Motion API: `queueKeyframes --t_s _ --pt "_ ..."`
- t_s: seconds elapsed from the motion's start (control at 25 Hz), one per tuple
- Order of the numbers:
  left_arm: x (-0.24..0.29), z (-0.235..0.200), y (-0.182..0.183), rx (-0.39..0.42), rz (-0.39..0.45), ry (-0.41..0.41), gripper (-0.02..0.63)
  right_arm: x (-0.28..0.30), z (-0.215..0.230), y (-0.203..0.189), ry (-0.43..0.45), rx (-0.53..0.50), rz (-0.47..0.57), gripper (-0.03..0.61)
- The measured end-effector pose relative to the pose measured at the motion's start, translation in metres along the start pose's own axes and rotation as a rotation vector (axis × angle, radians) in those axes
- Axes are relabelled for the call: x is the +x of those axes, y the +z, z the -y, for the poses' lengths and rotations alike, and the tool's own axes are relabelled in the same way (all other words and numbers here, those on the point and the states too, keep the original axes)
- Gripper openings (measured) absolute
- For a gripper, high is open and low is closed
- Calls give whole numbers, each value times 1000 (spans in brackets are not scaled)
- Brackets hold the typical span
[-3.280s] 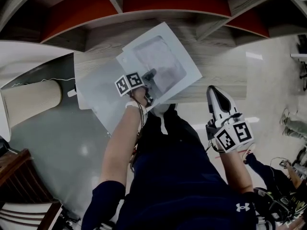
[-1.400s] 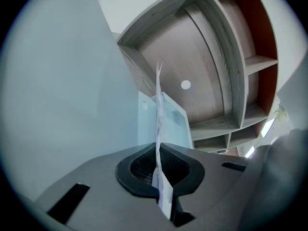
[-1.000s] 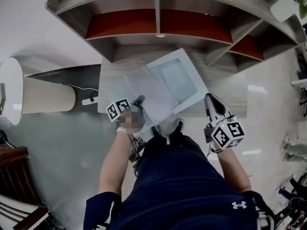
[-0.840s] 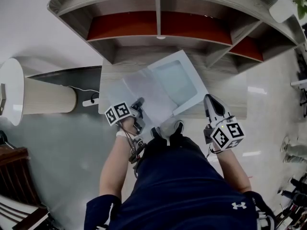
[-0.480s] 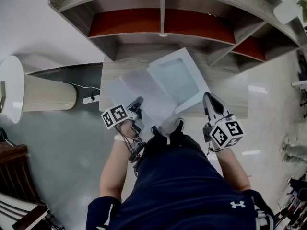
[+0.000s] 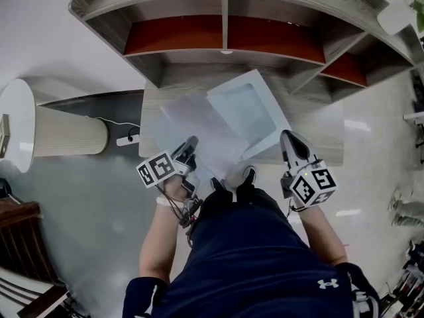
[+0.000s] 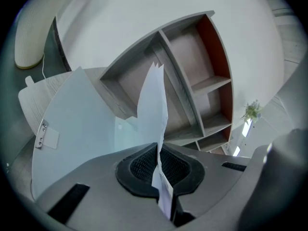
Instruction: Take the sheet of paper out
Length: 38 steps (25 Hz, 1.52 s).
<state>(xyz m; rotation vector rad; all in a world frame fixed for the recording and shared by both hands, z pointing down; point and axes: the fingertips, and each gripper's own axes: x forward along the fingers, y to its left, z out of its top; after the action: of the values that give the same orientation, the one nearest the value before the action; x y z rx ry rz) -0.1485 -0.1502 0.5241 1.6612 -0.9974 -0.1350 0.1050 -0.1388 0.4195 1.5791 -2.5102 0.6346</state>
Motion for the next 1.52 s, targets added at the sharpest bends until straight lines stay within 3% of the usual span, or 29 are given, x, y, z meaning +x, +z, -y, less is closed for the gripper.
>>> queueKeyframes --t_s 0.44,0.64,0.88,1.08,1.52 --pt "-21 58 12 13 52 -122 15 -5 -6 21 25 -2 33 12" --pt "-32 88 11 -112 86 -210 15 -8 -12 36 48 -11 64 12" --pt "-50 102 19 5 97 -205 15 -12 -15 50 56 -27 89 12" --pt "-63 138 33 151 133 -284 15 -20 -26 68 78 -47 131 12" --pt "-81 188 29 265 156 -392 15 -43 -53 108 99 -163 258 12"
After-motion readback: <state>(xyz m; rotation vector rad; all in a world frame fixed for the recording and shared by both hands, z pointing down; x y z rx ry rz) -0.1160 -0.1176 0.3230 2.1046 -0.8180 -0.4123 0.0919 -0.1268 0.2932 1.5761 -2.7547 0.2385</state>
